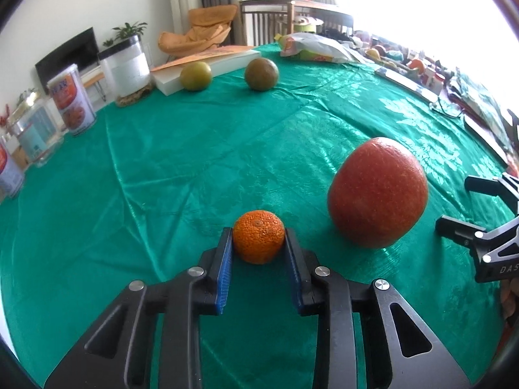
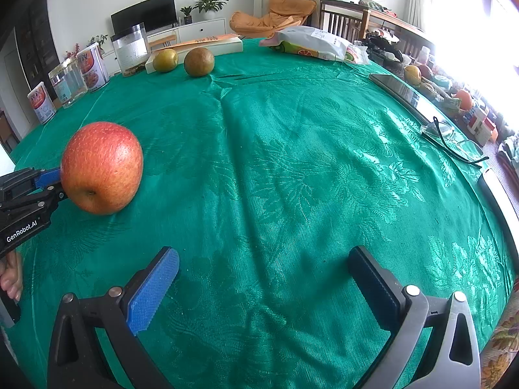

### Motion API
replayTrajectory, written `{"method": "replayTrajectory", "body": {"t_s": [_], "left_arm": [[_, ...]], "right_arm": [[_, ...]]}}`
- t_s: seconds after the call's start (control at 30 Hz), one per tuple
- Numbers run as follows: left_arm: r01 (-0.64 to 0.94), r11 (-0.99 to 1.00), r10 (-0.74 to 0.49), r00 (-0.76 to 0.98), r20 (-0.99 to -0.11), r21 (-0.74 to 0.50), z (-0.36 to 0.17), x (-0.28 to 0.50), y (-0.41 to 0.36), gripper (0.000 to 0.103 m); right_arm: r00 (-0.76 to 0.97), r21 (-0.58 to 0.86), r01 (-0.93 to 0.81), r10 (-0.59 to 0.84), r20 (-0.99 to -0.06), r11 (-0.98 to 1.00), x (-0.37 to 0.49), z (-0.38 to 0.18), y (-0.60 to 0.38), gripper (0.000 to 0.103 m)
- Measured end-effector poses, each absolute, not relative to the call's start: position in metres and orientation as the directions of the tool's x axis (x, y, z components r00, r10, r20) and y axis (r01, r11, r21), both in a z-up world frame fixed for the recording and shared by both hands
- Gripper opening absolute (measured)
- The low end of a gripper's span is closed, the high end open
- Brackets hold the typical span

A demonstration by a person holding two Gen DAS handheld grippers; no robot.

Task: Organize fruits
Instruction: 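Grasp the last tangerine with the left tool while the right tool grasps the red apple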

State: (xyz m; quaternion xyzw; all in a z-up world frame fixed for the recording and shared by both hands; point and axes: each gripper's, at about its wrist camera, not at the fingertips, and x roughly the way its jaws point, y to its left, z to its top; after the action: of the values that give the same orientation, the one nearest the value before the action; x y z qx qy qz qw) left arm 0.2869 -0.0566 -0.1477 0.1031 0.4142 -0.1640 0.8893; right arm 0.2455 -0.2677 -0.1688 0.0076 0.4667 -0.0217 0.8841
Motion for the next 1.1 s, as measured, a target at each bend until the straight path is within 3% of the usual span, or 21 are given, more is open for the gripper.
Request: {"method": "replayTrajectory", "body": {"t_s": [0.33,0.43,0.5,0.57,0.67,0.8,0.93,1.0,1.03,1.1], "left_arm": [[-0.012,0.999,-0.023,0.589,-0.808,-0.037,-0.147,0.209,0.058,0.03],[-0.038,0.999,0.024,0.607,-0.795,0.001,-0.151,0.197,0.068,0.043],[-0.06,0.998,0.049,0.61,-0.791,0.016,-0.152,0.194,0.07,0.074],[-0.081,0.997,0.064,0.616,-0.785,0.018,-0.155,0.193,0.072,0.081],[-0.106,0.994,0.056,0.61,-0.791,-0.012,-0.156,0.195,0.078,0.086],[-0.104,0.995,0.062,0.602,-0.796,-0.001,-0.157,0.197,0.077,0.092],[-0.104,0.995,0.067,0.598,-0.799,0.005,-0.158,0.198,0.076,0.095],[-0.104,0.995,0.066,0.598,-0.799,0.004,-0.158,0.198,0.076,0.095],[-0.104,0.995,0.066,0.598,-0.799,0.004,-0.158,0.198,0.076,0.095],[-0.104,0.995,0.066,0.598,-0.799,0.004,-0.158,0.198,0.076,0.095]], "right_arm": [[0.564,-0.006,0.045,-0.031,-0.825,0.999,0.245,-0.169,-0.268,0.103],[0.564,-0.006,0.045,-0.031,-0.825,0.999,0.245,-0.169,-0.268,0.103],[0.564,-0.005,0.045,-0.03,-0.825,0.999,0.245,-0.169,-0.268,0.103],[0.566,0.002,0.042,-0.022,-0.824,0.999,0.245,-0.168,-0.268,0.103],[0.597,0.115,-0.011,0.099,-0.796,0.993,0.24,-0.159,-0.27,0.103],[0.657,0.212,-0.205,0.295,-0.694,0.955,0.226,-0.134,-0.24,0.103],[0.574,0.28,-0.256,0.378,-0.726,0.925,0.255,-0.142,-0.195,0.103],[0.577,0.236,-0.241,0.334,-0.745,0.941,0.272,-0.148,-0.175,0.102],[0.587,0.218,-0.223,0.309,-0.748,0.95,0.279,-0.151,-0.169,0.1],[0.588,0.211,-0.159,0.264,-0.765,0.965,0.289,-0.159,-0.167,0.07]]}}
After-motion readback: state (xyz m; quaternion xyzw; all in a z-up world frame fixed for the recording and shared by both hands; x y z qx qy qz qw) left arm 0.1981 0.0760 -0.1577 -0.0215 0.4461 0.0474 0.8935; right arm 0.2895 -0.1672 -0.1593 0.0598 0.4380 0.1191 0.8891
